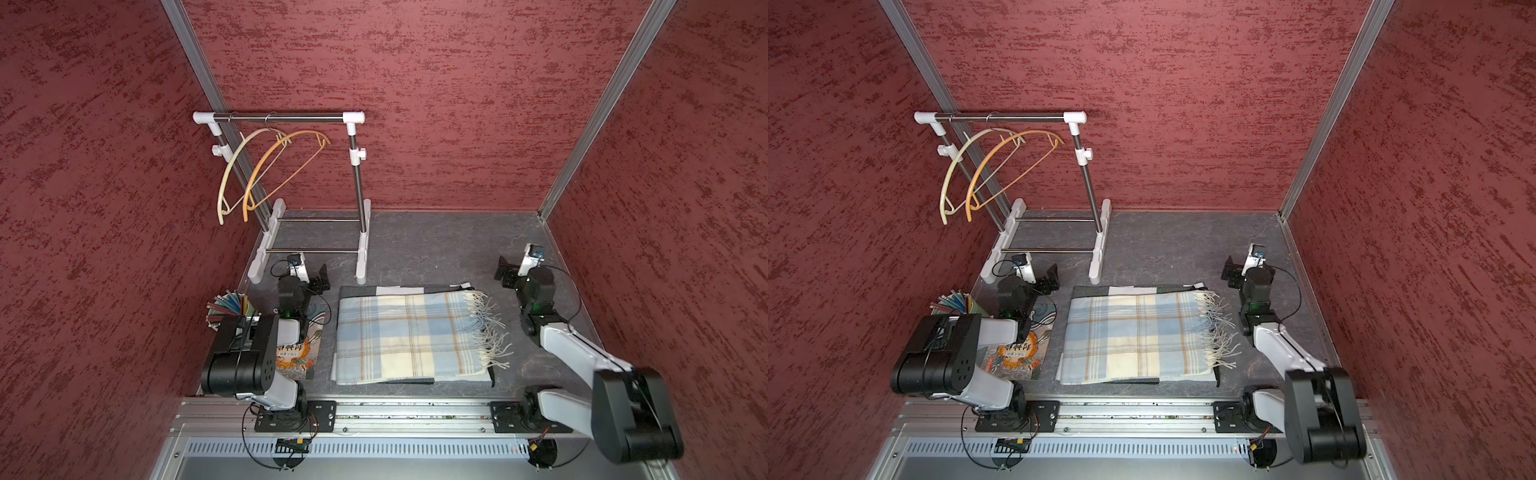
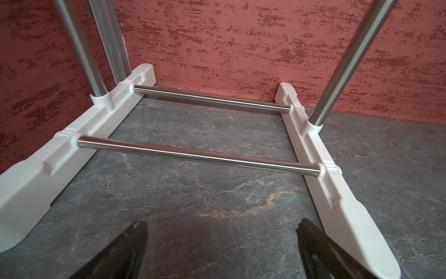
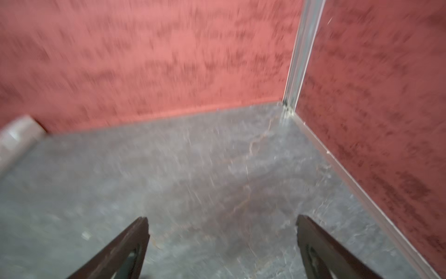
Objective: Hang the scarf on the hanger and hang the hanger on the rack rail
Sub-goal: Move the clothesline to the center of the board.
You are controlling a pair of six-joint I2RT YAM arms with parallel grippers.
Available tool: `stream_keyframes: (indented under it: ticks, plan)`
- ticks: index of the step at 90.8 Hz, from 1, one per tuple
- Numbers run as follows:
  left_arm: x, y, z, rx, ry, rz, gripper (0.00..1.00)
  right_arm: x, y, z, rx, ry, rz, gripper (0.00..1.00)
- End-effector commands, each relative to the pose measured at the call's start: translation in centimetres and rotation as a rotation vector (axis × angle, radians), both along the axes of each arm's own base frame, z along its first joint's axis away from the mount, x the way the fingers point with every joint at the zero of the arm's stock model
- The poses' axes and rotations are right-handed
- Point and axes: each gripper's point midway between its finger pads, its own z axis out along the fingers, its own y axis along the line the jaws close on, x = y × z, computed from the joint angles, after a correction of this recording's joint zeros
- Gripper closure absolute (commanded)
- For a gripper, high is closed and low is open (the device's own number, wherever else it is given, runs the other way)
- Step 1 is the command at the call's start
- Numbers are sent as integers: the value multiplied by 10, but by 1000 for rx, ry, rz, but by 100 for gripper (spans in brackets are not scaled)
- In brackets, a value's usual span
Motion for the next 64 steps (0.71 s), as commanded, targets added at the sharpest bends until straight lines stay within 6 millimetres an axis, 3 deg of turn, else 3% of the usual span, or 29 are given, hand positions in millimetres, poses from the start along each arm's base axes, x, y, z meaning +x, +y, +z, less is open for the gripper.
stream_keyframes:
  ticks: [1,6,10,19,20,24,29,37,43,54,64]
  plan:
    - [5,-3,0,27,8,-12,0,-17,30,30,255,79,130,2]
    - [5,-8,4,34,-3,-32,0,-19,66,35,327,146,272,5]
    - [-4,-25,12,78,-31,-103,0,-20,93,34,338,212,346,6]
    - [-43,-48,66,204,-203,-43,0,-22,158,27,276,328,489,7]
    - [-47,-50,83,187,-246,-32,0,-23,166,27,271,335,509,7]
    - [-60,-58,102,81,-218,-37,0,-24,197,29,257,354,581,7]
    - [-74,-64,100,-126,-92,-68,0,-23,232,30,237,363,654,8]
    - [-99,-82,106,-388,-86,-205,0,-23,296,27,186,377,792,8]
    - [-116,-85,104,-580,-70,-242,0,-17,341,5,147,431,852,9]
    - [-142,-77,102,-665,33,-205,1,-10,411,-28,160,517,912,11]
    - [-155,-61,97,-608,131,-91,5,-2,452,-68,132,626,860,11]
